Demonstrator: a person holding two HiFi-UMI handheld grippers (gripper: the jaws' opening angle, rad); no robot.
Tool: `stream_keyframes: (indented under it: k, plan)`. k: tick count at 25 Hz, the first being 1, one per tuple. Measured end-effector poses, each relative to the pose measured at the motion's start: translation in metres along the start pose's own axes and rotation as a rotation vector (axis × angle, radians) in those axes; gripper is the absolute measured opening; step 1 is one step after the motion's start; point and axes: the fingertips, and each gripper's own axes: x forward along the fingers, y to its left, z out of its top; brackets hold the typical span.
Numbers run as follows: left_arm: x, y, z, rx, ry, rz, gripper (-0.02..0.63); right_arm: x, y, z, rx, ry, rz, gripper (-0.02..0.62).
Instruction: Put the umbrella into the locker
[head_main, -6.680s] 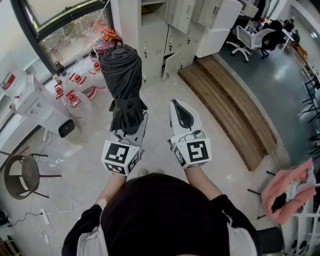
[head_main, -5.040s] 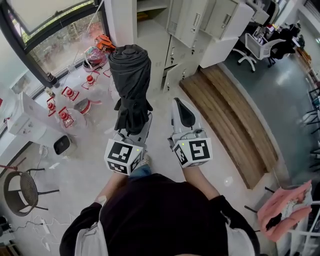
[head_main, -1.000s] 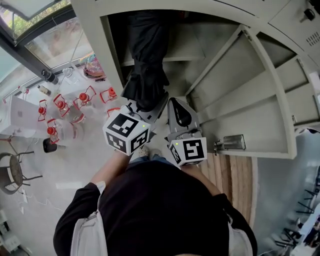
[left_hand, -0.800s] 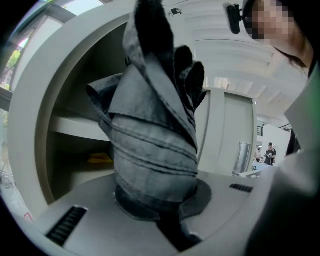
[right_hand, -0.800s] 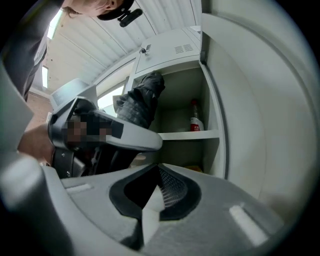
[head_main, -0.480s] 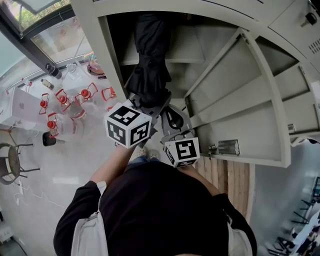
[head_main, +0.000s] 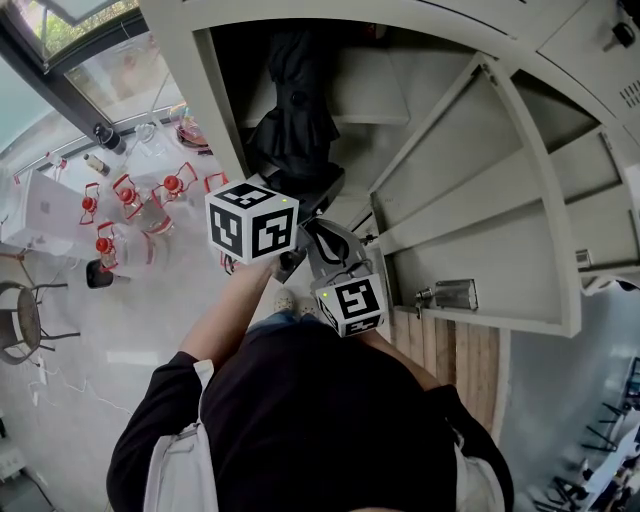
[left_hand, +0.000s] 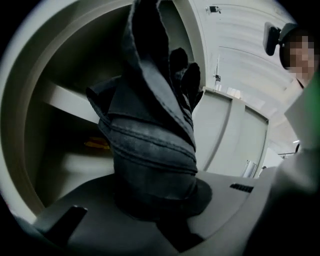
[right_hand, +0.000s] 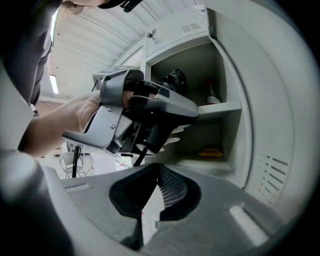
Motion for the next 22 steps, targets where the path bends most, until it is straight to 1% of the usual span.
stream_keyframes:
  k: [4,8,12,14,18,22]
  plan:
    - [0.003,0.003,0.002,-0.032,0.016,-0.012,0.04,0.004,0.019,0.01,-0.058,-0.045,0.062,0.003]
    - [0.003,0.005,0.004,-0.066,0.019,-0.025,0.048,0.005,0.02,0.02,-0.081,-0.091,0.066,0.003]
    - [0.004,0.009,0.004,-0.101,0.043,-0.031,0.068,0.006,0.021,0.023,-0.091,-0.098,0.067,0.003]
    - [0.004,0.008,0.002,-0.1,0.06,-0.037,0.091,0.006,0.021,0.026,-0.093,-0.112,0.068,0.003]
    - [0.003,0.004,0.0,-0.048,0.09,-0.038,0.138,0.005,0.024,0.035,-0.095,-0.151,0.072,0.003]
    - [-0.002,-0.004,0.003,-0.044,0.091,-0.067,0.232,0.0,0.028,0.05,-0.121,-0.203,0.08,0.003]
